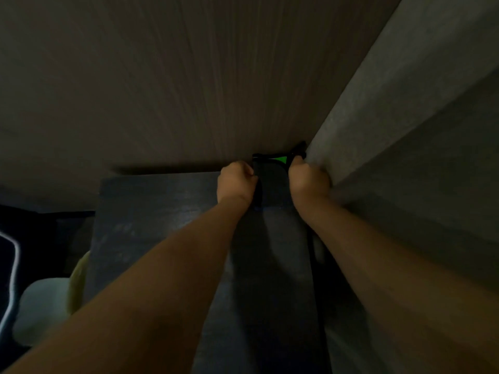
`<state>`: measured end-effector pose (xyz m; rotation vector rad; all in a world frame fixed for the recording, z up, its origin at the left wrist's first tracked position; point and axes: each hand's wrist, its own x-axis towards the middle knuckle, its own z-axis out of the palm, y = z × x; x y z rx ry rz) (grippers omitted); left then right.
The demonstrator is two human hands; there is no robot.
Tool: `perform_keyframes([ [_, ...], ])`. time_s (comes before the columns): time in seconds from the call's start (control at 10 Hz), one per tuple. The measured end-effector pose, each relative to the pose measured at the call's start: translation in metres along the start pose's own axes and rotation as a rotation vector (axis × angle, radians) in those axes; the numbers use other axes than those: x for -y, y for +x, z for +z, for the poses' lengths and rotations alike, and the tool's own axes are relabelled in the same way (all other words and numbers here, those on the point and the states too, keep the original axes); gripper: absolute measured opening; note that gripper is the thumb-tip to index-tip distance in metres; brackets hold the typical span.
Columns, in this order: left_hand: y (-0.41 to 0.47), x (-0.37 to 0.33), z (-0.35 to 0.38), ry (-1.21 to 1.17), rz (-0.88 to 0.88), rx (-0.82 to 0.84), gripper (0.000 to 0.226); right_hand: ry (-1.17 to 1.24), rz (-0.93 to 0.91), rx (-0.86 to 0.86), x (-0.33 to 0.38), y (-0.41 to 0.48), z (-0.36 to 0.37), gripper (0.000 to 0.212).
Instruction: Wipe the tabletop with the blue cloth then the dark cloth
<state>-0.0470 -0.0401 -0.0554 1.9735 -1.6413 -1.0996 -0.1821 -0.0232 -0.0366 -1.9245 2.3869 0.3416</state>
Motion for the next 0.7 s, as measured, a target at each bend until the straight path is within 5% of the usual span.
perform_keyframes([
  [0.1,0.004,0.004,0.006,-0.01,-0.01,-0.017,0.014,0.112,-0.117,-0.099,-0.004,0.009,0.016,0.046],
  [0.2,0.006,0.009,0.011,-0.026,-0.036,-0.012,0.012,-0.006,0.013,0.102,0.002,0.0,0.0,0.032],
  [0.5,0.007,0.015,0.018,-0.101,-0.123,-0.004,0.014,-0.035,0.041,-0.039,0.001,0.001,0.019,0.042],
  [0.7,-0.006,0.011,-0.002,-0.32,-0.135,-0.186,0.039,0.329,-0.039,-0.113,0.009,-0.014,0.012,0.039],
])
